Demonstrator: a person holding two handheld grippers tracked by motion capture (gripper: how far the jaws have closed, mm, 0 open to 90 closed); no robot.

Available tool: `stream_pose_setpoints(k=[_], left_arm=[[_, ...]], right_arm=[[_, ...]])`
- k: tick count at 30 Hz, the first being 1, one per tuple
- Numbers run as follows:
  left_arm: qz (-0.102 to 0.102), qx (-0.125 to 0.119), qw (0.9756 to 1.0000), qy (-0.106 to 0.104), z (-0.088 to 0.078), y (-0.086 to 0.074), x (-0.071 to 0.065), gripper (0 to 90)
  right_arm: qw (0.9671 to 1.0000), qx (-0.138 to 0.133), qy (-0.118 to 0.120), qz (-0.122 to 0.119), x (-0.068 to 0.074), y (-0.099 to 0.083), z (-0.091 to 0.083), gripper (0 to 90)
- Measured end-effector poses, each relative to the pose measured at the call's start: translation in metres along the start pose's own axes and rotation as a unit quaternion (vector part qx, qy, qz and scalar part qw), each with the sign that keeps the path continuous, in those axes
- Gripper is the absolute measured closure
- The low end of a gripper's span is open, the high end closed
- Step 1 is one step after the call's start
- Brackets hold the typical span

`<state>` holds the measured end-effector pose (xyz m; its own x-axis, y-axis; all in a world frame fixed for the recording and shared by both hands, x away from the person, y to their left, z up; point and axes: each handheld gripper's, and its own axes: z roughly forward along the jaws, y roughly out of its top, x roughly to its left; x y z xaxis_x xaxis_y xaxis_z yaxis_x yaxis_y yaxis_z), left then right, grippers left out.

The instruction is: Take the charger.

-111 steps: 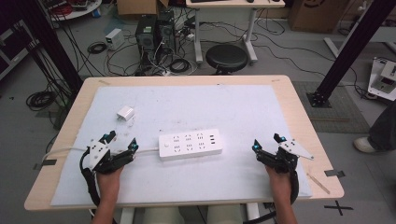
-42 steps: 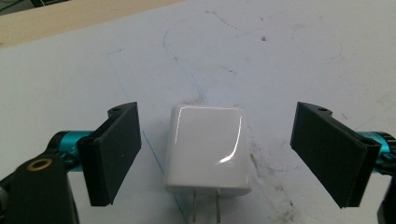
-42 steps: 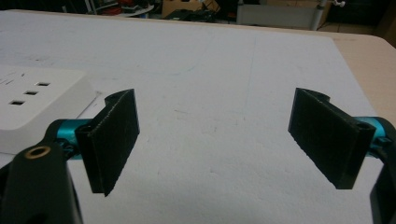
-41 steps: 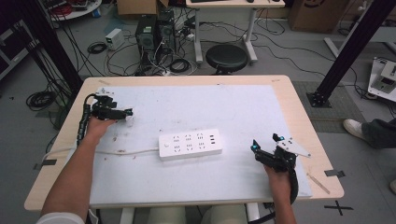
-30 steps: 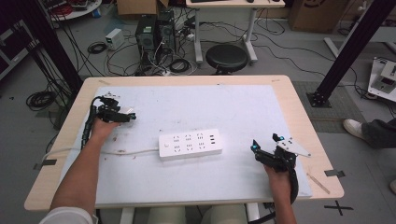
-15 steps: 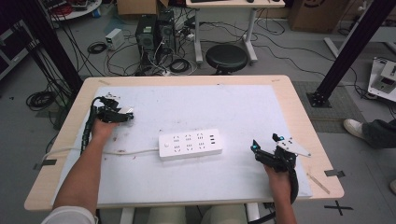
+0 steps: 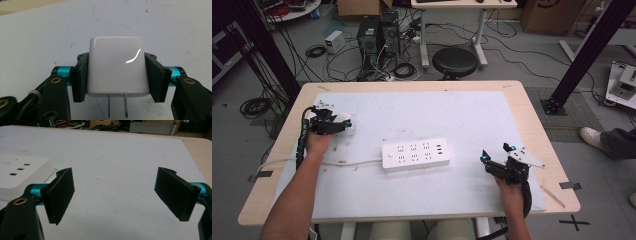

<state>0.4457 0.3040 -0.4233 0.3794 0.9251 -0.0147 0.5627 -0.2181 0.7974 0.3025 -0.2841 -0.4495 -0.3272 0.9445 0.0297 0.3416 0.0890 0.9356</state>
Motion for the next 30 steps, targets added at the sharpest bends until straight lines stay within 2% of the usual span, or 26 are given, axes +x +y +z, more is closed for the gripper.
stream_pose_setpoints(k=[3, 4, 6, 8, 15, 18, 25, 30], left_arm=[[0.002, -0.011, 0.9999, -0.001, -0.008, 0.002, -0.005, 42.5], [0.002, -0.025, 0.9997, -0.001, -0.016, 0.004, -0.011, 42.5], [0.004, -0.029, 0.9996, -0.003, -0.02, 0.004, -0.013, 42.5], [0.005, -0.042, 0.9991, -0.005, -0.031, 0.005, -0.02, 42.5], [0.011, -0.058, 0.9982, -0.01, -0.049, 0.006, -0.036, 42.5], [0.023, -0.07, 0.9972, -0.016, -0.059, 0.008, -0.044, 42.5], [0.031, -0.084, 0.9956, -0.029, -0.068, 0.007, -0.051, 42.5], [0.043, -0.091, 0.994, -0.043, -0.073, 0.007, -0.062, 42.5]], right_arm=[[1.0, 0.0, 0.001, 0.0, 0.0, 0.0, 0.0, 16.8], [1.0, 0.0, 0.004, 0.0, 0.0, 0.0, 0.0, 16.8], [1.0, 0.0, 0.004, -0.001, 0.0, 0.0, 0.0, 16.8], [1.0, -0.001, 0.005, -0.003, -0.001, 0.0, 0.0, 16.7], [1.0, -0.001, 0.007, 0.002, 0.0, 0.0, -0.001, 16.8], [1.0, -0.002, 0.009, -0.004, 0.0, 0.0, 0.0, 16.8], [0.9999, -0.002, 0.009, -0.006, 0.0, 0.0, 0.0, 16.8], [0.9999, -0.001, 0.011, -0.003, 0.0, 0.0, 0.0, 16.8]])
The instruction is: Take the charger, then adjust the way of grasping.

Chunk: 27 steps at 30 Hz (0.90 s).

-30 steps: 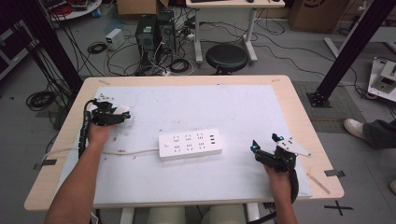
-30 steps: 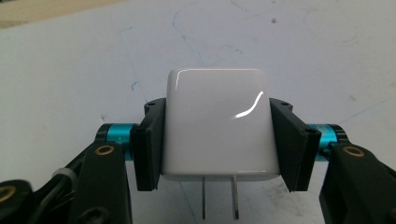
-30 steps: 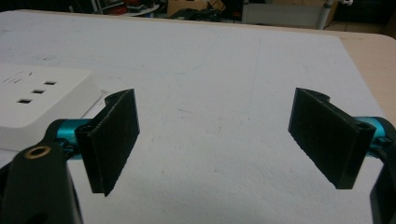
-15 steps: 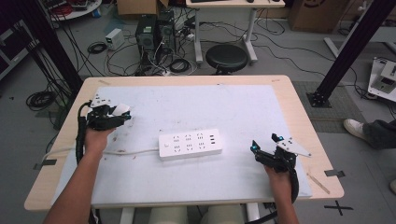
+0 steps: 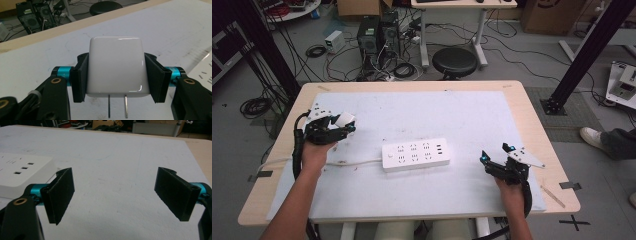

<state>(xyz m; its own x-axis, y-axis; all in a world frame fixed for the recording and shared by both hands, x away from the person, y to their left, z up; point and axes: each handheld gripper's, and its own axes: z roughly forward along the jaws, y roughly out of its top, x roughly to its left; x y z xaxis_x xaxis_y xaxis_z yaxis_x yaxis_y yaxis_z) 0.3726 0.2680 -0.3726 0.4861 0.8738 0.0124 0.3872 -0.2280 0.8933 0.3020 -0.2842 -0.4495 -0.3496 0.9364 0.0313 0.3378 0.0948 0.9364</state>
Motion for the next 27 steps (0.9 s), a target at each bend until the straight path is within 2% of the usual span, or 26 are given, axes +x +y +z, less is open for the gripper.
stream_pose_setpoints(k=[7, 16, 18, 21, 25, 27], left_arm=[[0.006, -0.011, 0.9998, -0.014, -0.005, 0.001, -0.015, 42.5], [0.03, -0.015, 0.9986, -0.04, -0.011, 0.0, -0.033, 42.5], [0.038, -0.014, 0.998, -0.048, -0.012, -0.001, -0.039, 42.5], [0.045, -0.014, 0.997, -0.062, -0.012, -0.004, -0.048, 42.5], [0.062, -0.009, 0.9947, -0.082, -0.014, -0.008, -0.063, 42.5], [0.068, -0.008, 0.9933, -0.093, -0.015, -0.011, -0.071, 42.5]], right_arm=[[1.0, 0.0, 0.0, 0.0, 0.0, 0.0, 0.0, 16.8], [1.0, -0.002, 0.001, 0.0, -0.001, 0.0, 0.0, 16.8], [1.0, 0.0, 0.009, 0.002, 0.0, 0.0, 0.0, 16.8], [0.9999, -0.002, 0.008, -0.006, 0.001, 0.0, -0.001, 16.8], [0.9997, -0.004, 0.016, -0.017, 0.002, 0.0, -0.001, 16.8], [0.9997, -0.001, 0.013, -0.019, 0.002, 0.0, -0.001, 16.8]])
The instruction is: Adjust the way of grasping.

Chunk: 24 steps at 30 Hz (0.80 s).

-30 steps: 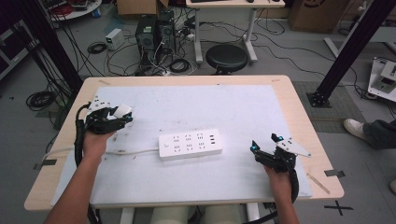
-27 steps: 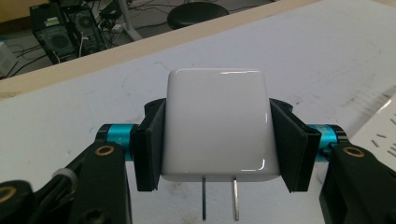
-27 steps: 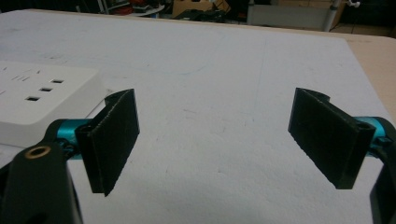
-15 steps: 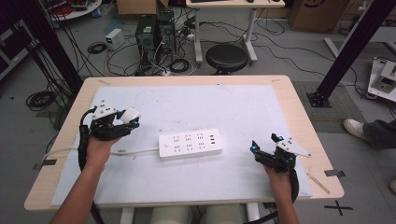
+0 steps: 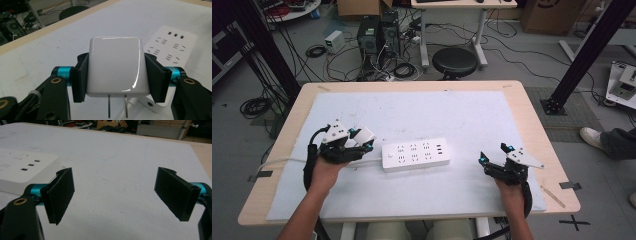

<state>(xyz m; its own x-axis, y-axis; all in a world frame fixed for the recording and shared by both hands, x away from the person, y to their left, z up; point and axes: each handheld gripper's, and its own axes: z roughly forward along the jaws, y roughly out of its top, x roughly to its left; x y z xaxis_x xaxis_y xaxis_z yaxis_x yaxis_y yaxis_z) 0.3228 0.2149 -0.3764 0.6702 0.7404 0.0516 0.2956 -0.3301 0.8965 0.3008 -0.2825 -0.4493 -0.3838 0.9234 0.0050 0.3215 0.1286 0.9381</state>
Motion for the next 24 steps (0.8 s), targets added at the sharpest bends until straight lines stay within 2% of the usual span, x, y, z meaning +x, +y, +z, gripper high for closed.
stream_pose_setpoints(k=[4, 10, 11, 13, 18, 24], left_arm=[[0.013, 0.002, 0.9997, -0.02, 0.001, -0.001, -0.013, 42.5], [0.024, 0.002, 0.9986, -0.047, 0.007, -0.004, -0.028, 42.5], [0.031, 0.003, 0.9982, -0.052, 0.008, -0.004, -0.031, 42.5], [0.036, 0.004, 0.9976, -0.06, 0.009, -0.004, -0.035, 42.5], [0.05, 0.005, 0.996, -0.074, 0.013, -0.004, -0.041, 42.4], [0.062, 0.013, 0.9935, -0.095, 0.014, -0.007, -0.049, 42.5]], right_arm=[[1.0, -0.004, -0.001, 0.004, -0.001, 0.0, 0.0, 16.8], [1.0, -0.005, 0.006, -0.003, 0.001, 0.0, -0.001, 16.8], [1.0, -0.005, 0.005, -0.005, 0.001, 0.0, -0.002, 16.8], [0.9998, -0.001, 0.017, 0.002, 0.002, 0.0, -0.003, 16.8], [0.9968, 0.019, 0.076, 0.016, 0.008, 0.006, -0.004, 16.9], [0.9945, 0.021, 0.103, 0.007, 0.019, 0.017, -0.01, 16.9]])
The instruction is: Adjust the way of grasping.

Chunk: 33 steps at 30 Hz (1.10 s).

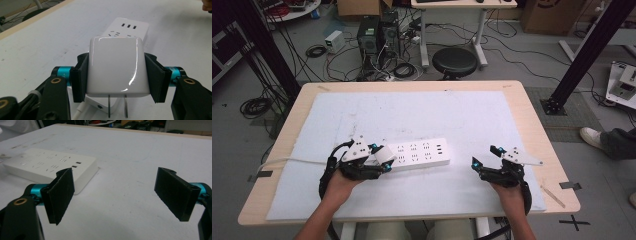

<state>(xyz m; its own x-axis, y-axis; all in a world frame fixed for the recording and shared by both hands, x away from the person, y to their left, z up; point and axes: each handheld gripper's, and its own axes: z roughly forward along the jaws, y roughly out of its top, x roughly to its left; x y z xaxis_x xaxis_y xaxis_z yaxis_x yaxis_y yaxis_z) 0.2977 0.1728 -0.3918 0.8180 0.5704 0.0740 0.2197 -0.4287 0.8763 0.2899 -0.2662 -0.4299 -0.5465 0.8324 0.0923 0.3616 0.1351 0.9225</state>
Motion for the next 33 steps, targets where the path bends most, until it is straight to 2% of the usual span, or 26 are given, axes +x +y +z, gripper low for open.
stream_pose_setpoints(k=[4, 6, 7, 11, 12, 13, 14, 16, 18, 19, 20, 25, 26, 28, 32, 33], left_arm=[[0.013, 0.007, 0.9998, -0.015, 0.001, -0.001, -0.007, 42.5], [0.026, 0.01, 0.9994, -0.023, 0.003, 0.001, -0.012, 42.5], [0.026, 0.01, 0.9994, -0.023, 0.003, 0.001, -0.012, 42.5], [0.049, 0.014, 0.9981, -0.036, 0.008, 0.005, -0.019, 42.5], [0.06, 0.015, 0.9972, -0.041, 0.011, 0.007, -0.023, 42.5], [0.06, 0.015, 0.9972, -0.041, 0.011, 0.007, -0.023, 42.5], [0.067, 0.016, 0.9967, -0.044, 0.012, 0.008, -0.024, 42.5], [0.08, 0.019, 0.9955, -0.047, 0.014, 0.01, -0.026, 42.5], [0.089, 0.022, 0.9944, -0.052, 0.016, 0.011, -0.029, 42.5], [0.089, 0.022, 0.9944, -0.052, 0.016, 0.011, -0.029, 42.5], [0.099, 0.024, 0.9933, -0.054, 0.018, 0.012, -0.032, 42.5], [0.117, 0.027, 0.9912, -0.056, 0.021, 0.013, -0.036, 42.5], [0.117, 0.027, 0.9912, -0.056, 0.021, 0.013, -0.036, 42.5], [0.133, 0.022, 0.9895, -0.051, 0.023, 0.015, -0.04, 42.5], [0.161, 0.018, 0.9855, -0.051, 0.026, 0.018, -0.046, 42.5], [0.161, 0.018, 0.9855, -0.051, 0.026, 0.018, -0.046, 42.5]], right_arm=[[0.9997, 0.008, 0.022, 0.0, 0.006, 0.002, 0.0, 16.9], [0.9976, 0.014, 0.065, 0.02, 0.012, 0.003, 0.001, 16.8], [0.9976, 0.014, 0.065, 0.02, 0.012, 0.003, 0.001, 16.8], [0.9938, 0.013, 0.103, 0.042, 0.017, 0.006, 0.003, 16.9], [0.9918, 0.016, 0.118, 0.047, 0.021, 0.01, 0.004, 16.8], [0.9918, 0.016, 0.118, 0.047, 0.021, 0.01, 0.004, 16.8], [0.9899, 0.016, 0.133, 0.047, 0.027, 0.014, 0.005, 16.9], [0.9891, 0.015, 0.139, 0.045, 0.029, 0.016, 0.006, 16.9], [0.9865, 0.018, 0.155, 0.049, 0.034, 0.019, 0.008, 16.9], [0.9865, 0.018, 0.155, 0.049, 0.034, 0.019, 0.008, 16.9], [0.9825, 0.028, 0.175, 0.056, 0.039, 0.022, 0.012, 16.9], [0.9762, 0.047, 0.198, 0.073, 0.044, 0.021, 0.019, 16.9], [0.9762, 0.047, 0.198, 0.073, 0.044, 0.021, 0.019, 16.9], [0.9716, 0.057, 0.211, 0.091, 0.045, 0.02, 0.023, 16.9], [0.9666, 0.068, 0.226, 0.101, 0.047, 0.02, 0.026, 16.9], [0.9666, 0.068, 0.226, 0.101, 0.047, 0.02, 0.026, 16.9]])
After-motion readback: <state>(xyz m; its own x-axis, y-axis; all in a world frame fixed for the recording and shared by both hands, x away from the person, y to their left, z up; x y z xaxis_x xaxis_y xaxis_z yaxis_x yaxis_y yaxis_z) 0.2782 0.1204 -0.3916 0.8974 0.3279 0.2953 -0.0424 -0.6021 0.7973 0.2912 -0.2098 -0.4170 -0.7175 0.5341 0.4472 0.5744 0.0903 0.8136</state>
